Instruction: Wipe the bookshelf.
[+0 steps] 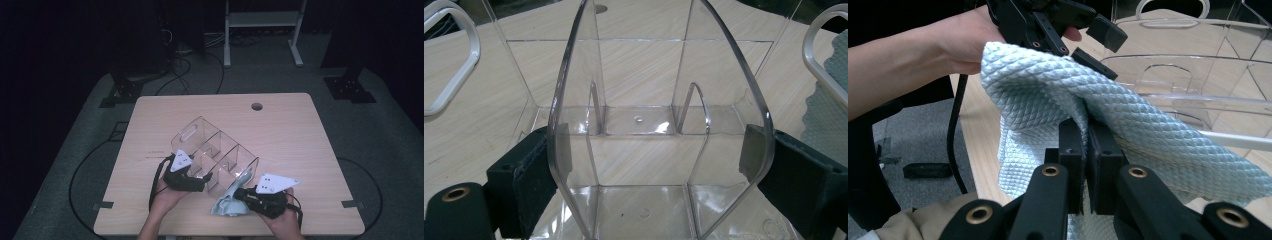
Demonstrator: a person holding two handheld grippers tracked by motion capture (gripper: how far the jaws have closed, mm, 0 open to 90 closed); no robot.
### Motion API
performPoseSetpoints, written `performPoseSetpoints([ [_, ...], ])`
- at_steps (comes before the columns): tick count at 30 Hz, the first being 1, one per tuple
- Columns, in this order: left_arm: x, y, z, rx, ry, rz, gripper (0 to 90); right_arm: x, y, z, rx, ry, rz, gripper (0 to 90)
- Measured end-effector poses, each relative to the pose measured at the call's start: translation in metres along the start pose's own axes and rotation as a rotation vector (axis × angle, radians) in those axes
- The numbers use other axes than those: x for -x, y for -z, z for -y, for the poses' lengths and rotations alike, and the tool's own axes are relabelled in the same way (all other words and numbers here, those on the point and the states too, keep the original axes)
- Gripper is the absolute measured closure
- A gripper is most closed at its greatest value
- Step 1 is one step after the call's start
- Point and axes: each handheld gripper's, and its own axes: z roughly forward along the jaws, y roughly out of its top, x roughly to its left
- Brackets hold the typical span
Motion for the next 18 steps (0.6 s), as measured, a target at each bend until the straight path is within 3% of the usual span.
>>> performPoseSetpoints([
  [4,0.001,-0.001,-0.001,0.001,0.000,-0.001,9.8,0.006,0.001,0.007,-0.014,-0.015,0.026,86.0],
  [10,0.001,0.000,0.000,0.006,0.007,0.001,9.8,0.008,-0.012,0.022,-0.068,-0.029,0.027,86.0],
  [18,0.001,-0.001,0.000,0.006,0.006,0.001,9.8,0.008,-0.010,0.022,-0.051,-0.035,0.028,86.0],
])
